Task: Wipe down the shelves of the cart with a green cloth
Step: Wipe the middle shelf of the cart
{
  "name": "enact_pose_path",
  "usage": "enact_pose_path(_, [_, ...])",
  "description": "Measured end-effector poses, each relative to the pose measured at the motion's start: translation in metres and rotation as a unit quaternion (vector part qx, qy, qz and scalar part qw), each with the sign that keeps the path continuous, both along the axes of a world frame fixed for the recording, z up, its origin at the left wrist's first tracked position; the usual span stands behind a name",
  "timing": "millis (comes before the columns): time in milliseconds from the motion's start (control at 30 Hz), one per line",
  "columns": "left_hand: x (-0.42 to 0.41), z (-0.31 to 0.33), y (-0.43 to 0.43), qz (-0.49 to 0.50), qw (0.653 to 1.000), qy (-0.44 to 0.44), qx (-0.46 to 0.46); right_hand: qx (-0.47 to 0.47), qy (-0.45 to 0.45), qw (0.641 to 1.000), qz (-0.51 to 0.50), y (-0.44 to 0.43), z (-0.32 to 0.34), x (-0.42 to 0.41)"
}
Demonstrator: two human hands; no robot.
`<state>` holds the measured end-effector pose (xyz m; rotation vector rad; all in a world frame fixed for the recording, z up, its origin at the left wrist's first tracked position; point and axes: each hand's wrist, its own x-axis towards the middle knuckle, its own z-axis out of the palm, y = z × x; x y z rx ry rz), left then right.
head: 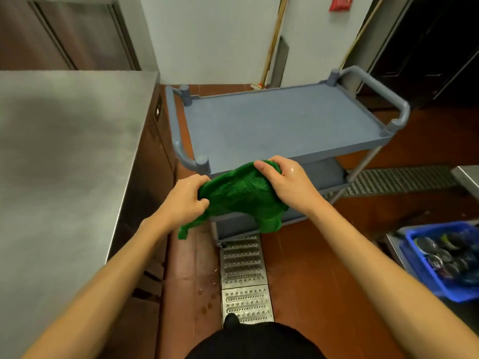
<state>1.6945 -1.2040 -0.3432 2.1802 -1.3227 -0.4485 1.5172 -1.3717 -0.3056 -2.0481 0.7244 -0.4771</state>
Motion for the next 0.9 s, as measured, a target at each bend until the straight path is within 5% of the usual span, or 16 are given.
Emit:
enact_pose_path(167, [0.031, 0.002, -0.05, -0.02, 0.999, -0.007, 0.043, 0.037, -0.011, 0.999, -0.012, -0.044, 0.012, 0.022])
enact_pose_path(300, [0.054, 0.011, -0.083, 0.006, 0.999, -0.043, -0.017, 0.049, -0.029, 0.998, -0.008, -0.088, 0.01, 0.042])
enact_pose_path(633, [0.125, 0.025, -0.19, 0.048, 0.979, -0.147, -0.136, -0.079, -0.043, 0.996, -0.027, -0.229, -0.002, 0.104])
enact_pose_path(900, [0.153, -0.006, -0.309, 0.025, 0.986, -0.157, -0.045, -0.154, 0.006, 0.988, -0.031, -0.354, -0.039, 0.135])
